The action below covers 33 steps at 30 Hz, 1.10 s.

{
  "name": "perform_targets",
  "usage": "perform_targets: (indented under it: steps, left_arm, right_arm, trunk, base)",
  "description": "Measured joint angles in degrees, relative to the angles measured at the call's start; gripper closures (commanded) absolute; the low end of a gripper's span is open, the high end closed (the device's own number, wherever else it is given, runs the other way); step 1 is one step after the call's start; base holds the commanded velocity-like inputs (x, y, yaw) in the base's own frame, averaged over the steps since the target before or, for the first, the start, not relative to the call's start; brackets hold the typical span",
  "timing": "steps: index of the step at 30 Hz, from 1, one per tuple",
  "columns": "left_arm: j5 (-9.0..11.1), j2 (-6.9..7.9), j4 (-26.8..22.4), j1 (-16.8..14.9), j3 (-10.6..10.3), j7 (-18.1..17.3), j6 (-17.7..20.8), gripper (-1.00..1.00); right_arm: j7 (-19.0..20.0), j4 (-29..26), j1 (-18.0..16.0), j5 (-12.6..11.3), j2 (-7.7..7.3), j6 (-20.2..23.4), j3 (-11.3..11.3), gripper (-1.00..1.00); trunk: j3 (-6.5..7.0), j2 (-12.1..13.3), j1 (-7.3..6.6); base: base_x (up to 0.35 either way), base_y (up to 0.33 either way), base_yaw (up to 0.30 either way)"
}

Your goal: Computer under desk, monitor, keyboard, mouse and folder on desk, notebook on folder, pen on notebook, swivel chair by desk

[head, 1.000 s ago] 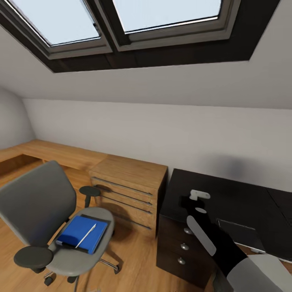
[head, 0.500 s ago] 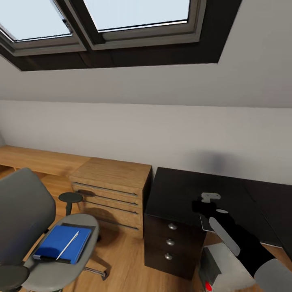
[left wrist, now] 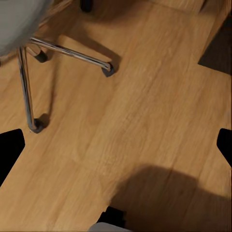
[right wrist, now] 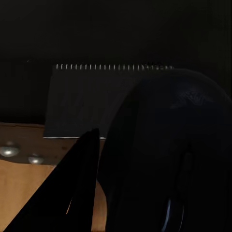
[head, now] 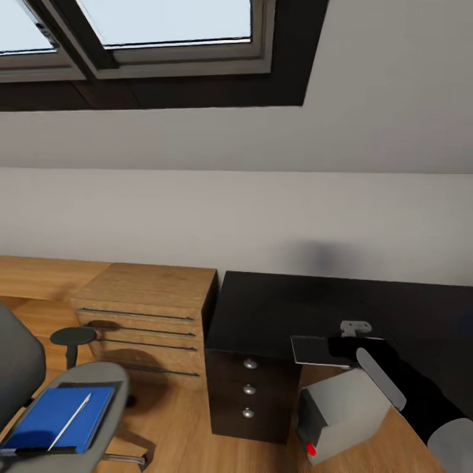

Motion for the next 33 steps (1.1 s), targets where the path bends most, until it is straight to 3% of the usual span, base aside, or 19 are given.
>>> perform_targets:
  steps: [4, 11, 18, 33]
  left_arm:
    - [0.0, -0.01, 0.1, 0.0, -0.1, 0.0, 0.0, -1.00]
    - [0.1, -0.01, 0.2, 0.0, 0.0, 0.0, -0.1, -1.00]
    - [0.1, 0.00, 0.1, 0.0, 0.0, 0.0, -0.1, -1.00]
    - [0.1, -0.01, 0.2, 0.0, 0.0, -0.1, -0.2, -1.00]
  right_arm:
    - [0.0, 0.3, 0.0, 0.2, 0.00, 0.1, 0.0, 1.00]
    - [-0.9, 0.3, 0.0, 4.9, 1.05, 0.0, 0.2, 1.00]
    - [-2.7, 0.3, 0.0, 5.0, 1.43, -0.1, 0.3, 1.00]
    - [-2.9, 0.1, 0.0, 4.9, 1.57, -0.1, 0.3, 1.00]
  trunk:
    - [0.08, 0.0, 0.00]
    - [0.16, 0.0, -0.01]
    - [0.17, 0.0, 0.00]
    - [0.16, 0.0, -0.02]
  base:
    - [0.000, -0.291, -0.293]
    - [0.000, -0.251, -0.121]
    - [0.000, -0.050, -0.002]
    - [0.072, -0.272, 0.000]
